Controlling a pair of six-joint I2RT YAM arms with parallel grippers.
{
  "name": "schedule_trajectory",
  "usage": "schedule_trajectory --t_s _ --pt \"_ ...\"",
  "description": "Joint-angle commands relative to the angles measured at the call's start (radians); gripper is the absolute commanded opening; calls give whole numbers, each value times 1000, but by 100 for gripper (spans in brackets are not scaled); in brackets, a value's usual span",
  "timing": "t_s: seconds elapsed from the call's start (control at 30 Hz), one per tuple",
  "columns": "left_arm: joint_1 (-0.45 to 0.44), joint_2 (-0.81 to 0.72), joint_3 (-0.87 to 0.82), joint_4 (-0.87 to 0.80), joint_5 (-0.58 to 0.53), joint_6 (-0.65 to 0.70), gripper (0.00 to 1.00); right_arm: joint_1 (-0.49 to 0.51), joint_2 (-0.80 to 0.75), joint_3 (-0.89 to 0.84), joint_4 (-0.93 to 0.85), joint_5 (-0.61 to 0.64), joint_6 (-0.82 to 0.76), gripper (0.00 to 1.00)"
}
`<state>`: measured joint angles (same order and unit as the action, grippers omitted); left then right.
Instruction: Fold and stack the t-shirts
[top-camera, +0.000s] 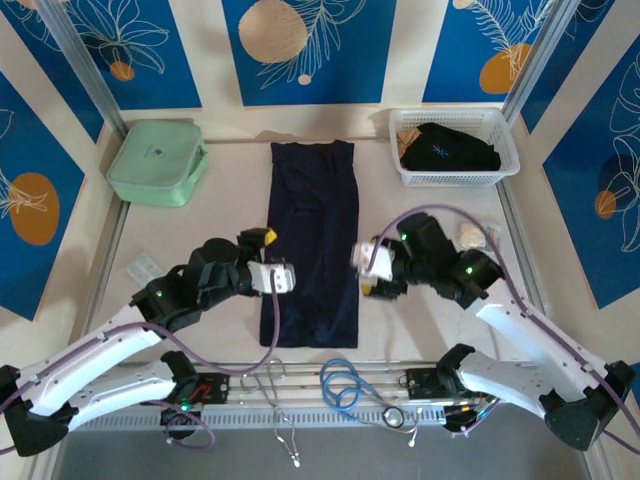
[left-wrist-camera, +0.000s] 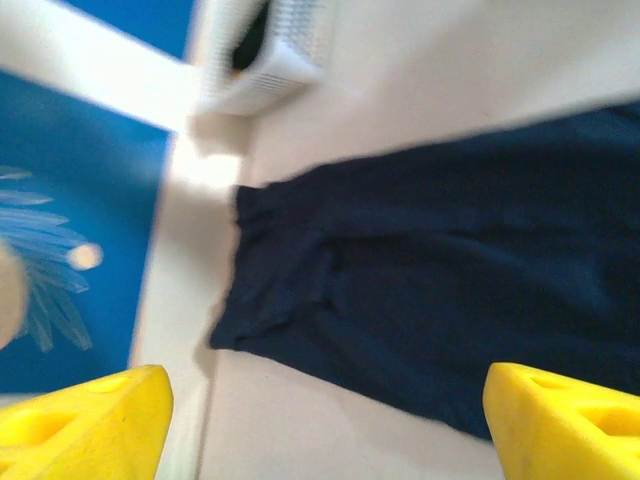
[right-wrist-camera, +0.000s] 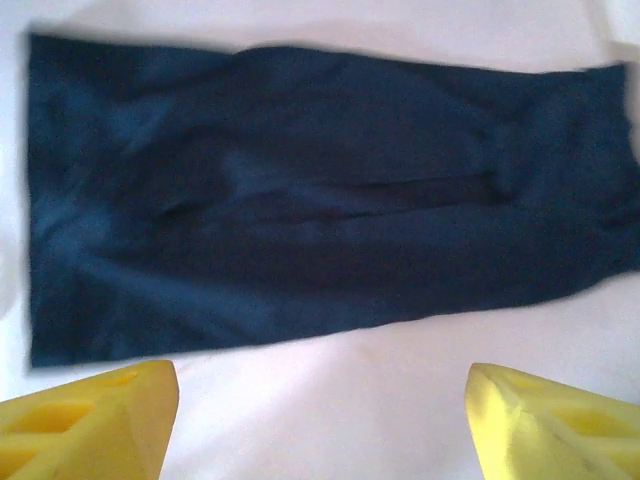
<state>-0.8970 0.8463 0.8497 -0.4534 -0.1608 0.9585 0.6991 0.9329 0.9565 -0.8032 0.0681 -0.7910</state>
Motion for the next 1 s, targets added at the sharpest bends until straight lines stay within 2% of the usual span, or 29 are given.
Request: schedule_trajectory --t_s 0.0,0.17,0.43,0.73,0.97 --pt "-9 11 15 -370 134 172 78 63 -39 -67 -118 16 -197 77" --pt "-59 11 -61 -485 142 247 76 216 -4 -176 -72 14 -187 76" --pt "-95 35 -182 -440 194 366 76 404 165 -243 42 59 -122 71" --pt "-105 116 -221 -364 277 383 75 450 347 -236 56 87 -134 56" --pt "-105 161 -257 -305 278 391 74 438 394 -245 114 91 -140 53"
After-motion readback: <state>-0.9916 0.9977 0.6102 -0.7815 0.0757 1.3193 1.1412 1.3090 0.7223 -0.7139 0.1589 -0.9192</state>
